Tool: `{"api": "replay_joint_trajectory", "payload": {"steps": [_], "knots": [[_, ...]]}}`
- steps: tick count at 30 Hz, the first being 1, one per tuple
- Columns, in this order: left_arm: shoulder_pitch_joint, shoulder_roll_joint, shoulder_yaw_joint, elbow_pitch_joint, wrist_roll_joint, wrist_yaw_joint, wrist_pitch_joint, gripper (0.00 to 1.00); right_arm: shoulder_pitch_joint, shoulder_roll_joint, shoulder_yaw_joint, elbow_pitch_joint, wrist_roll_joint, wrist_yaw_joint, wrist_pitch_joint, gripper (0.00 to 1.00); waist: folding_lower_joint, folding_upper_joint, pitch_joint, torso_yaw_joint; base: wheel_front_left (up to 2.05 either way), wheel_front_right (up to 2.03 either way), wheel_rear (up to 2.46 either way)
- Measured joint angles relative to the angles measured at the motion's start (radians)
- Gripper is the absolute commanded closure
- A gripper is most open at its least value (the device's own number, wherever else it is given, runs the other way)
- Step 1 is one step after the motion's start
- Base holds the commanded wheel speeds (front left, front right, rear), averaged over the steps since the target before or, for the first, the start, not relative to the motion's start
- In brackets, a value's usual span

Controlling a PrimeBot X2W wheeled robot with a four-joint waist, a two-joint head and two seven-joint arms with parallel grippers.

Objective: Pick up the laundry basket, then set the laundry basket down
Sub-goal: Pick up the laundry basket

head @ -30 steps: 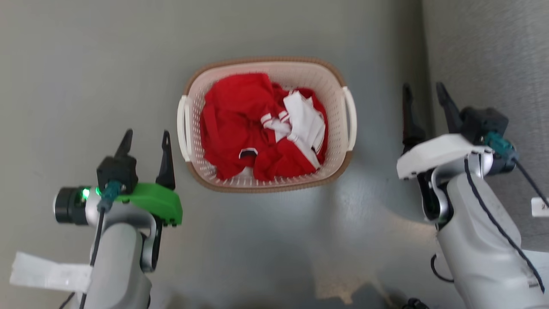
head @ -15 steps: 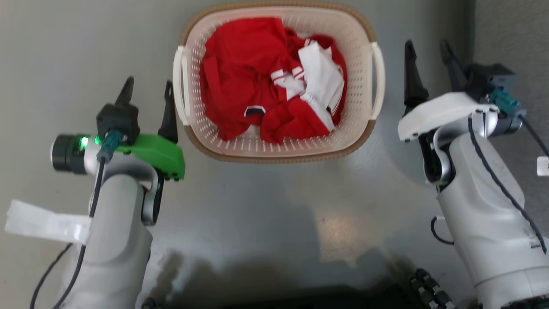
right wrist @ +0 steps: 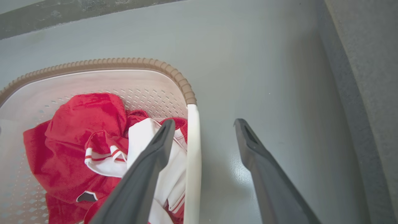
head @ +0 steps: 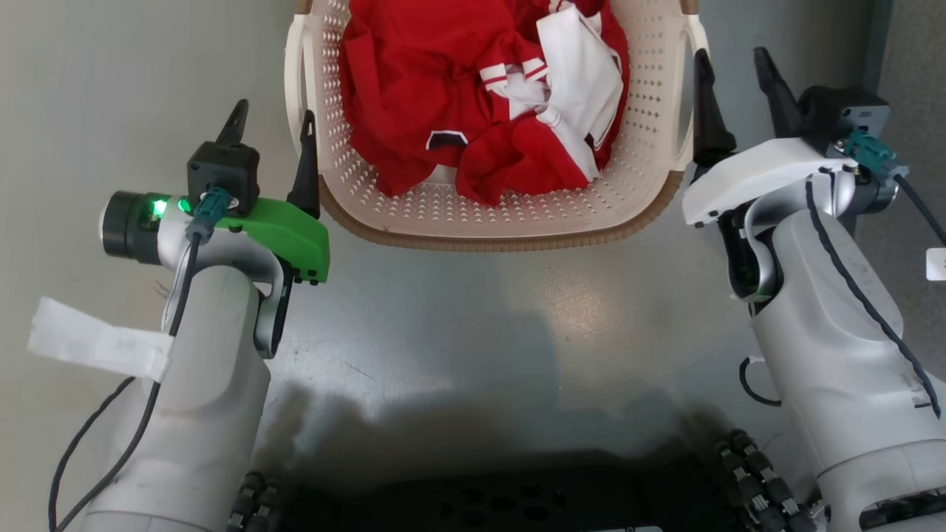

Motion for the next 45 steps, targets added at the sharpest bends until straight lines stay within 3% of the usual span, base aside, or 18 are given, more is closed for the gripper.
{"api": "replay_joint_trajectory", "payload": {"steps": [32, 33, 34, 35, 36, 37, 38, 39, 40, 41, 45], "knots": [[-0.172, -0.006, -0.086, 0.198, -0.074, -0.008, -0.026, 0.00, -0.108, -0.002, 0.100, 0.115, 0.061, 0.003, 0.000, 0.00, -0.0001, 0.0000, 0.103, 0.003, 0.00, 0.00, 0.00], [-0.179, -0.007, -0.091, 0.209, -0.081, -0.008, -0.026, 0.00, -0.113, -0.002, 0.107, 0.121, 0.062, 0.003, 0.000, 0.11, -0.0001, 0.0000, 0.104, 0.003, 0.00, 0.00, 0.00], [-0.182, -0.008, -0.093, 0.215, -0.086, -0.008, -0.026, 0.17, -0.117, -0.002, 0.111, 0.124, 0.064, 0.003, 0.000, 0.52, -0.0001, 0.0000, 0.104, 0.003, 0.00, 0.00, 0.00], [-0.184, -0.009, -0.094, 0.219, -0.091, -0.008, -0.026, 0.52, -0.119, -0.002, 0.113, 0.128, 0.069, 0.003, 0.000, 0.60, -0.0001, 0.0000, 0.104, 0.003, 0.00, 0.00, 0.00], [-0.186, -0.010, -0.095, 0.222, -0.093, -0.008, -0.026, 0.60, -0.121, -0.002, 0.115, 0.133, 0.070, 0.003, 0.000, 0.64, -0.0001, 0.0000, 0.104, 0.003, 0.00, 0.00, 0.00], [-0.187, -0.010, -0.097, 0.225, -0.095, -0.008, -0.026, 0.78, -0.121, -0.002, 0.118, 0.138, 0.071, 0.003, 0.000, 0.73, -0.0001, 0.0000, 0.103, 0.003, 0.00, 0.00, 0.00], [-0.189, -0.011, -0.099, 0.229, -0.100, -0.008, -0.026, 0.78, -0.122, -0.002, 0.120, 0.142, 0.074, 0.003, 0.000, 0.73, -0.0001, 0.0000, 0.103, 0.003, 0.00, 0.00, 0.00], [-0.191, -0.011, -0.100, 0.233, -0.105, -0.008, -0.026, 1.00, -0.123, -0.002, 0.122, 0.148, 0.079, 0.003, 0.000, 0.83, -0.0001, 0.0000, 0.102, 0.003, 0.00, 0.00, 0.00], [-0.193, -0.011, -0.106, 0.240, -0.117, -0.008, -0.026, 1.00, -0.124, -0.001, 0.124, 0.152, 0.083, 0.002, 0.000, 0.96, -0.0001, 0.0000, 0.100, 0.003, 0.00, 0.00, 0.00], [-0.194, -0.019, -0.115, 0.246, -0.128, -0.008, -0.027, 1.00, -0.127, 0.002, 0.129, 0.157, 0.090, 0.002, 0.000, 1.00, -0.0001, 0.0000, 0.098, 0.002, 0.00, 0.00, 0.00], [-0.195, -0.025, -0.126, 0.264, -0.154, -0.003, -0.029, 1.00, -0.131, 0.007, 0.145, 0.187, 0.109, -0.002, 0.000, 1.00, -0.0001, 0.0001, 0.083, 0.001, 0.00, 0.00, 0.00]]}}
